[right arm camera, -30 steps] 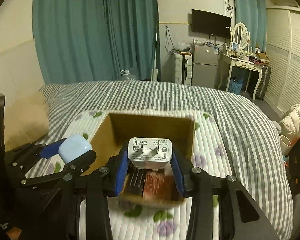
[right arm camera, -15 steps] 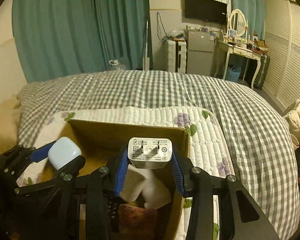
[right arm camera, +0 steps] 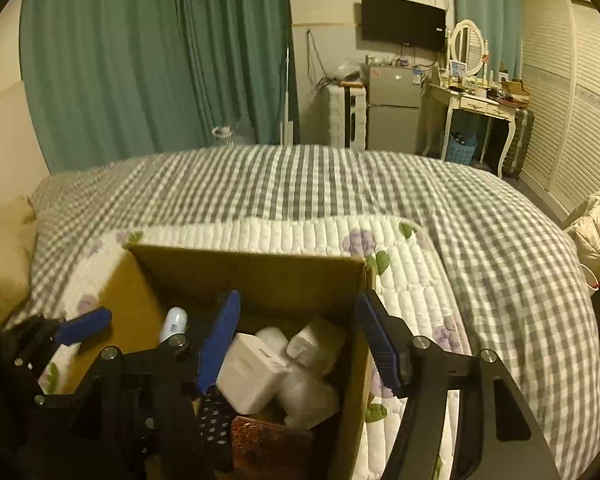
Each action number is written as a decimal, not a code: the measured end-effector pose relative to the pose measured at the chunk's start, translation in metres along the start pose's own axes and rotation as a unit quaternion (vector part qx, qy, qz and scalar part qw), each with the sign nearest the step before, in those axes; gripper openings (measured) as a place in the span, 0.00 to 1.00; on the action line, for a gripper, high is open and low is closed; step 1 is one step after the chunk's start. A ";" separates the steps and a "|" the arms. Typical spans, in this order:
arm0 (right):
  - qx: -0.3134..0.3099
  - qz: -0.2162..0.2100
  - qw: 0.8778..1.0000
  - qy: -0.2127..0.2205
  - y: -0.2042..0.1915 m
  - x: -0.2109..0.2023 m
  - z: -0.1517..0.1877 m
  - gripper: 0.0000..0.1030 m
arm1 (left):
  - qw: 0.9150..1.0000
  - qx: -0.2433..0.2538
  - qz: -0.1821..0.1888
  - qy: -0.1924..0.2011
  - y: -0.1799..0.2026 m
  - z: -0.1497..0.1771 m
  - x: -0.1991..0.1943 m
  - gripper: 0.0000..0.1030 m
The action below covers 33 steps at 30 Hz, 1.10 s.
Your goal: Organize rigid objects
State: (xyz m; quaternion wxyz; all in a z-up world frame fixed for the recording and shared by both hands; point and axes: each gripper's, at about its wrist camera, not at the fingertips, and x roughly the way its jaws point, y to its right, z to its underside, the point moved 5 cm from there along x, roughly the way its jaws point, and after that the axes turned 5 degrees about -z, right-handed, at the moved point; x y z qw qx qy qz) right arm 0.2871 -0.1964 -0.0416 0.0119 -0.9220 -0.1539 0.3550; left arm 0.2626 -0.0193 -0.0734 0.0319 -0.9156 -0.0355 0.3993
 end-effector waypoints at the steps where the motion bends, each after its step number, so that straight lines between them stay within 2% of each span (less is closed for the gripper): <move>1: 0.002 -0.002 1.000 0.004 -0.002 -0.009 -0.003 0.59 | 1.000 -0.001 -0.002 0.008 -0.002 -0.002 -0.009 0.74; 11: -0.029 0.015 0.997 0.075 -0.031 -0.139 -0.037 0.60 | 0.993 -0.037 0.000 0.114 -0.034 -0.021 -0.139 0.74; 13: -0.031 0.023 0.995 0.090 -0.036 -0.169 -0.032 0.62 | 0.990 -0.033 0.000 0.140 -0.040 -0.017 -0.166 0.74; 15: -0.030 0.037 0.993 0.107 -0.039 -0.193 -0.024 0.70 | 0.987 -0.032 -0.005 0.158 -0.045 -0.011 -0.184 0.76; 19: -0.027 0.025 0.991 0.129 -0.046 -0.223 0.005 0.73 | 0.981 -0.037 -0.007 0.188 -0.050 0.012 -0.216 0.90; 22: -0.016 0.034 0.989 0.143 -0.043 -0.230 0.033 0.84 | 0.979 -0.036 -0.015 0.203 -0.048 0.031 -0.225 0.96; 24: 0.003 0.023 0.989 0.147 -0.036 -0.226 0.048 0.93 | 0.978 -0.038 -0.014 0.203 -0.046 0.044 -0.223 1.00; 27: 0.007 0.019 0.988 0.155 -0.029 -0.216 0.063 1.00 | 0.978 -0.048 -0.008 0.200 -0.041 0.065 -0.215 1.00; 33: -0.037 0.037 0.984 0.169 -0.026 -0.197 0.077 1.00 | 0.980 -0.056 -0.034 0.187 -0.029 0.091 -0.178 1.00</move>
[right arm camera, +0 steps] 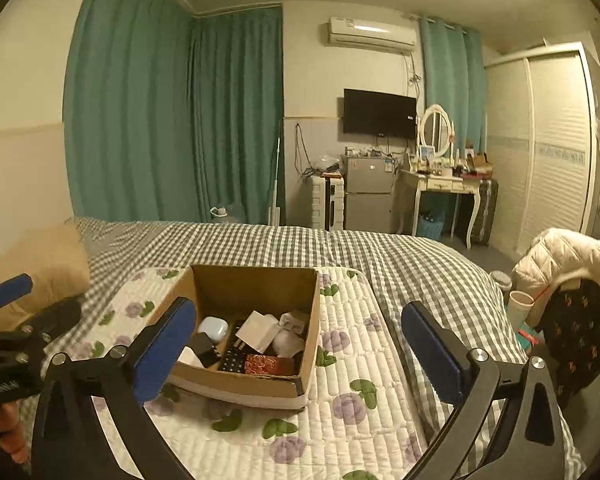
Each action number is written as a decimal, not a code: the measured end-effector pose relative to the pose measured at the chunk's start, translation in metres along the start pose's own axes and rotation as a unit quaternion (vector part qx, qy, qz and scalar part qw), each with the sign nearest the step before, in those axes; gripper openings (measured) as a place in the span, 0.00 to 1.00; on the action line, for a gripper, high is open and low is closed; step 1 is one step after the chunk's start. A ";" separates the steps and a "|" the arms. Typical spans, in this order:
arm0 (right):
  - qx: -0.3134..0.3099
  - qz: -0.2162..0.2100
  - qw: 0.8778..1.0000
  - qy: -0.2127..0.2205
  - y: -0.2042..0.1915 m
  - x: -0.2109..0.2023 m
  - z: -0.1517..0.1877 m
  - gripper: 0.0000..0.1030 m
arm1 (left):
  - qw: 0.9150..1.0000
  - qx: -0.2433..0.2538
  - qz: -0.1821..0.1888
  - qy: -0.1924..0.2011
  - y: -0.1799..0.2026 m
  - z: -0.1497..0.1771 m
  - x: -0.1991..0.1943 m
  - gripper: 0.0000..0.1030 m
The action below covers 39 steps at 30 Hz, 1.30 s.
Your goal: Organize rigid objects
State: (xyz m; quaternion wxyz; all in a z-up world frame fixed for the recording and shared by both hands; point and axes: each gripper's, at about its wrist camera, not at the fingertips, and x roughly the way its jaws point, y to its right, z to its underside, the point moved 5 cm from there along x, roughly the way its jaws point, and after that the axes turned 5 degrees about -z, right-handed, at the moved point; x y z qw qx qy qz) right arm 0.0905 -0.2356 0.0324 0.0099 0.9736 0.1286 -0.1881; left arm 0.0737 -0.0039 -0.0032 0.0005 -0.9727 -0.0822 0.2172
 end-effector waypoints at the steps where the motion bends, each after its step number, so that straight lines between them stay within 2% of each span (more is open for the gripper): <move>1: -0.002 -0.001 1.000 0.001 0.000 0.002 0.004 1.00 | 1.000 0.002 -0.003 -0.002 0.002 0.003 0.003 1.00; 9: -0.011 -0.003 1.000 -0.018 0.000 0.019 0.022 1.00 | 1.000 0.023 -0.017 -0.009 0.007 0.022 0.015 1.00; 13: -0.014 -0.004 0.999 -0.035 0.001 0.026 0.028 1.00 | 1.000 0.013 -0.020 -0.016 0.001 0.026 0.020 1.00; 39: -0.019 -0.003 0.999 -0.036 0.000 0.021 0.026 1.00 | 0.999 0.004 -0.023 -0.029 -0.002 0.020 0.015 1.00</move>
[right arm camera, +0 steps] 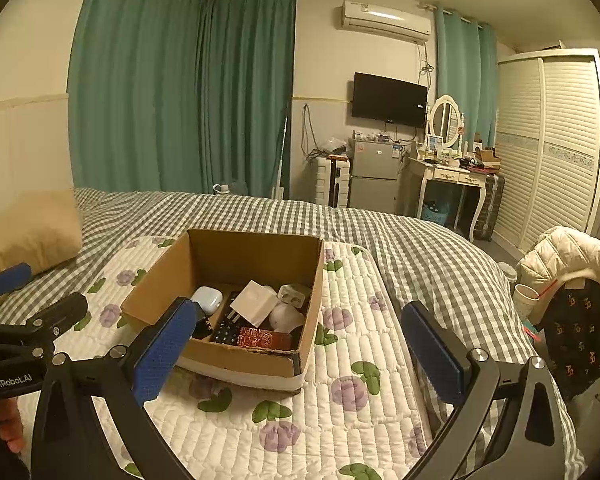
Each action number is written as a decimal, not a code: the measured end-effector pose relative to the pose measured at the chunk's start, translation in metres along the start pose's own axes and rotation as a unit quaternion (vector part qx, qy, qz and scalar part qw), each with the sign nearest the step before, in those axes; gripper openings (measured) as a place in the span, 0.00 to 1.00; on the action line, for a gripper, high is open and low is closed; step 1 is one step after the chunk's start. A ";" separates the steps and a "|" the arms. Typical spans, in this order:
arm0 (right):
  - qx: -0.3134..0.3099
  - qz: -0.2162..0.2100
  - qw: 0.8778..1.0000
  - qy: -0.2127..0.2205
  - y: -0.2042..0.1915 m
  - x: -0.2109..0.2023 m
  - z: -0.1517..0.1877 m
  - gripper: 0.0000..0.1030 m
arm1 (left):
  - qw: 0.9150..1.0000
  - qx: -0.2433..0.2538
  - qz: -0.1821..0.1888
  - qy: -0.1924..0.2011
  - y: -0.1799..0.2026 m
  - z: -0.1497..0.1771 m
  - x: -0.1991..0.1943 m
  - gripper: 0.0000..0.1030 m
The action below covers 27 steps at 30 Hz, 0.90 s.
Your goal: Organize rigid objects
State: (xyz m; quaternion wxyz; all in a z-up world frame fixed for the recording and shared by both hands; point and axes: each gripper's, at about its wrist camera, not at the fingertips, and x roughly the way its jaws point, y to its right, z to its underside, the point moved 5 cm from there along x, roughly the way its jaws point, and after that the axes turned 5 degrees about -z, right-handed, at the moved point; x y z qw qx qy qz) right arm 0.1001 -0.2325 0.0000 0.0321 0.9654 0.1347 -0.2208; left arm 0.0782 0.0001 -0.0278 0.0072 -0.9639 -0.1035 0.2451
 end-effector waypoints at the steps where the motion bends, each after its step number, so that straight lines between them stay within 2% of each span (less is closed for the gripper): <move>1: 0.000 0.000 1.000 0.000 0.000 0.000 0.000 1.00 | 1.000 0.000 0.000 0.000 0.001 0.000 0.000 1.00; 27: 0.000 0.000 1.000 -0.003 0.003 -0.001 0.000 1.00 | 1.000 -0.003 0.004 -0.004 0.002 -0.001 0.003 1.00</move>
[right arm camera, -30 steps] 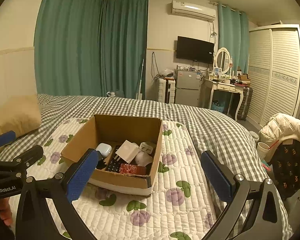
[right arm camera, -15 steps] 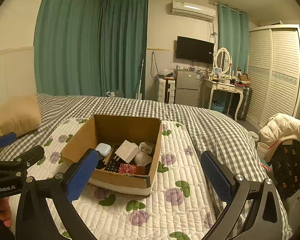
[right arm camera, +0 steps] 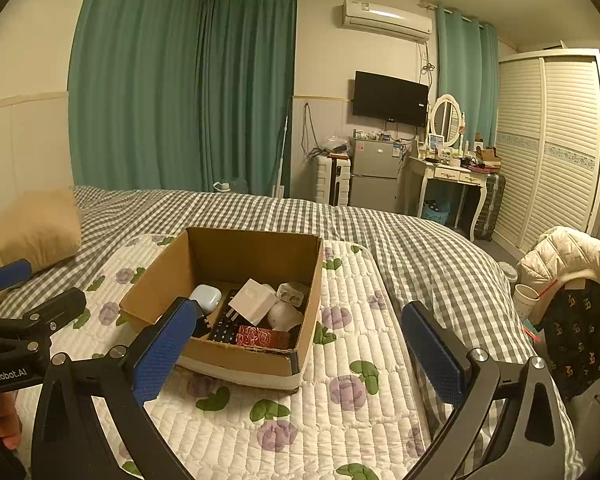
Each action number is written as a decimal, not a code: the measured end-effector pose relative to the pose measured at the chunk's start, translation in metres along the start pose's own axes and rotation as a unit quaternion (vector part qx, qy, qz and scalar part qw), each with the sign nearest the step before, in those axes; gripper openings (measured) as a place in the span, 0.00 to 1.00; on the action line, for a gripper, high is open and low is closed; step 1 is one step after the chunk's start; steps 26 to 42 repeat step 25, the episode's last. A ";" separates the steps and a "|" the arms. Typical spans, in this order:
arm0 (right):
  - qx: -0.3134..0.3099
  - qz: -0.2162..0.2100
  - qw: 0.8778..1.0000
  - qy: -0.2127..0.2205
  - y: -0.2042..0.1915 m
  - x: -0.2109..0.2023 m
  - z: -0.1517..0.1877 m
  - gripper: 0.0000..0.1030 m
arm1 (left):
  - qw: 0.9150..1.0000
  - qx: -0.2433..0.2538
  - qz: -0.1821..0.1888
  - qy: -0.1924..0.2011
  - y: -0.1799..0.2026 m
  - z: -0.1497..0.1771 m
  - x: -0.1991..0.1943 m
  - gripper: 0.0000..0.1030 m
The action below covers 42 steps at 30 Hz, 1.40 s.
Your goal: Organize rigid objects
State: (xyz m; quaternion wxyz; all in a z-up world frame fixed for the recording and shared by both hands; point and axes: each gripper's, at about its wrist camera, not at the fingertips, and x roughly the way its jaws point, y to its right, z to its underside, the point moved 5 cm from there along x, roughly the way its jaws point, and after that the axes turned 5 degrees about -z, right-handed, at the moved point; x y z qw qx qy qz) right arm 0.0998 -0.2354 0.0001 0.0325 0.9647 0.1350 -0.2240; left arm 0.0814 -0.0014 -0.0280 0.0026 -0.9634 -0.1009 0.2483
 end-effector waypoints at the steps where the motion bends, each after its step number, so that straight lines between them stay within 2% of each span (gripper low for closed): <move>1: 0.000 -0.001 1.000 0.000 0.000 0.000 0.000 1.00 | 1.000 0.000 0.001 0.000 0.000 0.000 0.000 1.00; 42: 0.003 -0.006 1.000 -0.007 0.002 0.005 0.002 1.00 | 1.000 -0.004 0.011 -0.003 0.000 0.000 -0.001 1.00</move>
